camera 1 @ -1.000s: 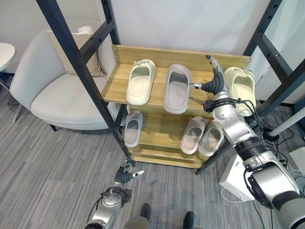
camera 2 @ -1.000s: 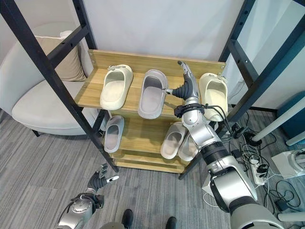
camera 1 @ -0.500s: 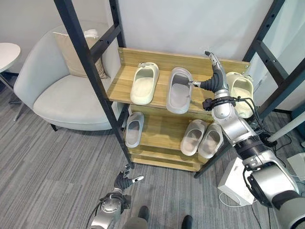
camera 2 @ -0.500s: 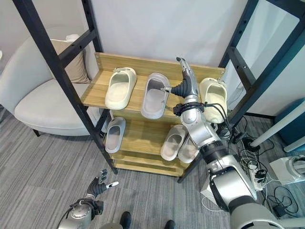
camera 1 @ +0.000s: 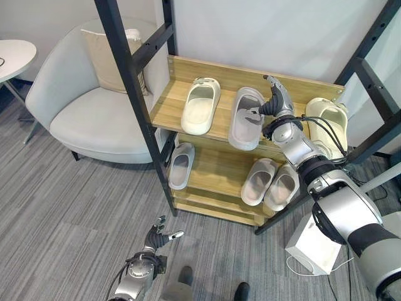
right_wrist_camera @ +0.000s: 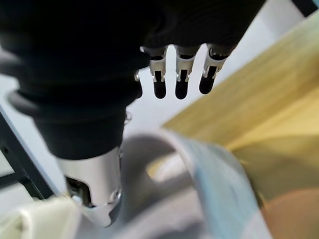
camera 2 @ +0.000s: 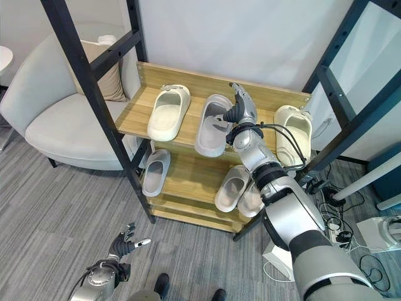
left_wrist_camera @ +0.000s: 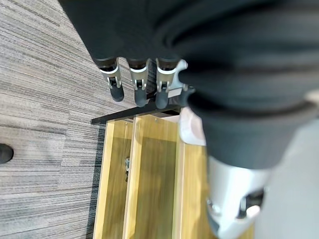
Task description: Arrange the slippers neatly on the shoe rack.
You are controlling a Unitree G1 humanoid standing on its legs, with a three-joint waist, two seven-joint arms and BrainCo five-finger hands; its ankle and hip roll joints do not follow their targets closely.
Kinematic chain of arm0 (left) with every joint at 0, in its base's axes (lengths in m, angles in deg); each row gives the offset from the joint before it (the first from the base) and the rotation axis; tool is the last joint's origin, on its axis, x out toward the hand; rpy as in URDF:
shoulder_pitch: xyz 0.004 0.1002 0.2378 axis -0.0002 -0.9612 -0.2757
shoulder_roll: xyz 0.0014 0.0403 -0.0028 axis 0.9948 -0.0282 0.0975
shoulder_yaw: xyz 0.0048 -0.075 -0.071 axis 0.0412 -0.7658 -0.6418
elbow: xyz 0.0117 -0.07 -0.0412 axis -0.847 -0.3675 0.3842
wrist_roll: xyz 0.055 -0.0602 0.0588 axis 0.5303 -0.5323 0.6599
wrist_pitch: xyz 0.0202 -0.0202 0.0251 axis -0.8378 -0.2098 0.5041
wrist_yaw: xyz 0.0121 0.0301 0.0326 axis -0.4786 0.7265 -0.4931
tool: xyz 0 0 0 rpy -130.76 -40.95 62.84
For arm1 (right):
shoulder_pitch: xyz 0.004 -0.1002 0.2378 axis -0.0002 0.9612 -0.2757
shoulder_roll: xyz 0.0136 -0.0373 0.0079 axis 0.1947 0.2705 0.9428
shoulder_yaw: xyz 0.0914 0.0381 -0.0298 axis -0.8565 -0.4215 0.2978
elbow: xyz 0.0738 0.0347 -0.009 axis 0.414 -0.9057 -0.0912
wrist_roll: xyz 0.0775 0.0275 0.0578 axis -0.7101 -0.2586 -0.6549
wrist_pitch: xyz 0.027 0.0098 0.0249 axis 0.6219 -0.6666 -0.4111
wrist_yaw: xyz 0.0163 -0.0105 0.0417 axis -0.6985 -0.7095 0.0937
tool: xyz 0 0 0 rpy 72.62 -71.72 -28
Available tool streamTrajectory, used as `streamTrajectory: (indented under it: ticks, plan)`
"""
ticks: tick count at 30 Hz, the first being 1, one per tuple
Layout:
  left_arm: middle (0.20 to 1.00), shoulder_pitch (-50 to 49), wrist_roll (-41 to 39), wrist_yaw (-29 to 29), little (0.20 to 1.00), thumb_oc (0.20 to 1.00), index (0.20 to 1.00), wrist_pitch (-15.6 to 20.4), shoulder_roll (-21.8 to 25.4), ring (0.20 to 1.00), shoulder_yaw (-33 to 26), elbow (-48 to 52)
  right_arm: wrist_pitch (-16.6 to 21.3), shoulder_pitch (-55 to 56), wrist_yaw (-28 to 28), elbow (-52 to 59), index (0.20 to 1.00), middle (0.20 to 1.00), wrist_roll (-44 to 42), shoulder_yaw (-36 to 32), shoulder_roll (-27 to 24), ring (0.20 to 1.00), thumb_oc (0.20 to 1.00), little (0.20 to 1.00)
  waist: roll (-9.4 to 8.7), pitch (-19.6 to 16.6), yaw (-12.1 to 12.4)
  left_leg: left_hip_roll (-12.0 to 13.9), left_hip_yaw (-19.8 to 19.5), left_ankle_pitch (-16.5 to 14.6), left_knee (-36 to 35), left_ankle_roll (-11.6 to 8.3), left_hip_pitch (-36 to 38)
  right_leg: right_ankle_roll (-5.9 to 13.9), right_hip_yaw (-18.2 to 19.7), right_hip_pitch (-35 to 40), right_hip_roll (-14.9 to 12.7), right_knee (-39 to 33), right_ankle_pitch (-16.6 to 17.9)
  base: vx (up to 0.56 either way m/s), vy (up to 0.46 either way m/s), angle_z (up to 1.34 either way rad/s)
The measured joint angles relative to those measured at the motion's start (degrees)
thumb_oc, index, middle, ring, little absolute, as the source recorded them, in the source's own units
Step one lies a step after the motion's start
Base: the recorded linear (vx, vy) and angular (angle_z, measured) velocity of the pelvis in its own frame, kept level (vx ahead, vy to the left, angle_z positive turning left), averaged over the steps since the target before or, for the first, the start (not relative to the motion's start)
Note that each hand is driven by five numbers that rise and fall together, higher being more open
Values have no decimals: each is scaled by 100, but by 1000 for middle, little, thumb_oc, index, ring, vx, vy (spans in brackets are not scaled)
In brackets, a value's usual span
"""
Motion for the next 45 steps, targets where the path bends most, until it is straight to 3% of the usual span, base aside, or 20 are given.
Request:
streamTrajectory:
  ticks: [2,4,8,15,17,19,23,25,26,28,32,35,38,41,45]
  plan:
    - [1000,31,-12,23,1000,1000,1000,0,2,1000,0,-4,-2,-27,23,-132,1000,1000,-79,170,55,1000,1000,1000,-4,2,-2,-2,0,0,0,0,-4,0,-2,-3,-3,0,-1,0,0,0]
    - [1000,121,-15,64,1000,1000,1000,0,0,1000,0,-7,28,-271,75,-830,200,200,-97,166,173,200,200,200,-8,-1,-5,-1,1,0,0,0,0,1,0,0,-3,1,-2,0,0,0]
    - [1000,131,-15,90,1000,1000,1000,-1,19,1000,2,-9,-148,-538,128,-1239,200,200,-203,-67,223,200,200,200,-24,-15,-25,-1,-8,3,0,-3,2,0,-2,7,-4,0,-2,0,0,0]
    - [1000,114,-15,93,1000,1000,1000,-31,28,1000,-11,-14,-275,-511,171,-833,200,200,-900,-156,98,200,200,200,-5,-61,-157,-1,0,7,0,-1,12,-1,8,8,-3,0,-1,0,0,0]
    - [1000,66,-17,104,1000,1000,1000,-59,20,1000,-44,32,-337,-161,58,781,200,200,-1097,-310,18,200,200,200,21,-69,-284,0,23,26,0,1,19,-2,27,4,-3,-1,0,3,-5,-4]
    - [1000,-3,-11,159,1000,1000,1000,-135,-64,1000,-251,254,-87,1149,-346,4747,200,200,-1047,-756,-265,200,200,200,81,-81,-414,-1,52,23,0,1,50,0,116,14,-4,0,-1,-3,-16,-6]
    - [1000,-197,15,225,1000,1000,1000,-157,-144,1000,-473,348,437,2330,-593,6373,200,200,-753,-1329,-345,200,200,200,174,-88,-508,5,107,-48,-40,-64,124,-8,174,61,-11,-4,-4,-1,-22,-7]
    - [1000,-372,15,205,1000,1000,1000,-157,-176,1000,-503,370,794,2898,-314,6793,200,200,-1290,-1327,-32,200,200,200,246,-117,-512,18,147,-52,-41,-56,121,-4,215,32,3,-17,-5,-15,-29,-18]
    - [1000,-545,16,180,1000,1000,1000,-159,-240,1000,-513,394,1129,3316,38,7052,200,200,-1899,-932,157,200,200,200,329,-129,-535,25,178,-79,-42,-15,119,19,275,9,15,-31,-23,-10,-26,-15]
    - [1000,-650,14,136,1000,1000,1000,-163,-310,1000,-511,395,1190,3486,587,7071,200,200,-2726,-266,218,200,200,200,371,-141,-530,30,171,-71,-41,-24,110,20,272,17,21,-30,-19,-16,-18,-2]
    - [1000,-671,15,43,1000,1000,1000,-169,-343,1000,-504,397,1135,3517,1576,7072,200,200,-3471,876,271,200,200,200,320,-172,-390,32,130,-62,-40,-31,97,18,226,23,21,-14,-19,-31,-14,9]
    - [1000,-680,16,43,1000,1000,1000,-168,-272,1000,-506,474,1128,3497,1941,6974,200,200,-3545,1051,294,200,200,200,240,-191,-295,3,13,-27,-35,-25,13,-10,103,7,-8,1,1,-89,-12,21]
    - [1000,-616,18,76,1000,1000,1000,-161,-183,1000,-487,516,1098,3485,2021,6205,200,200,-3451,1110,457,200,200,200,211,-98,-284,-1,-13,66,6,-33,-98,-10,98,-136,-16,126,-17,-225,-7,3]
    - [1000,-110,18,137,1000,1000,1000,-141,-160,1000,-415,542,862,3235,1845,5245,200,200,-2806,1085,307,200,200,200,208,386,-274,-33,-132,96,397,-19,-565,-8,16,-544,-80,481,-90,-287,-11,20]
    - [1000,736,8,321,1000,1000,1000,-11,-45,1000,-236,577,600,2183,1176,3793,200,200,-1307,787,17,200,200,200,499,1327,-172,-55,-297,55,1151,-67,-1499,-77,-49,-1370,-160,1210,-246,-245,9,20]
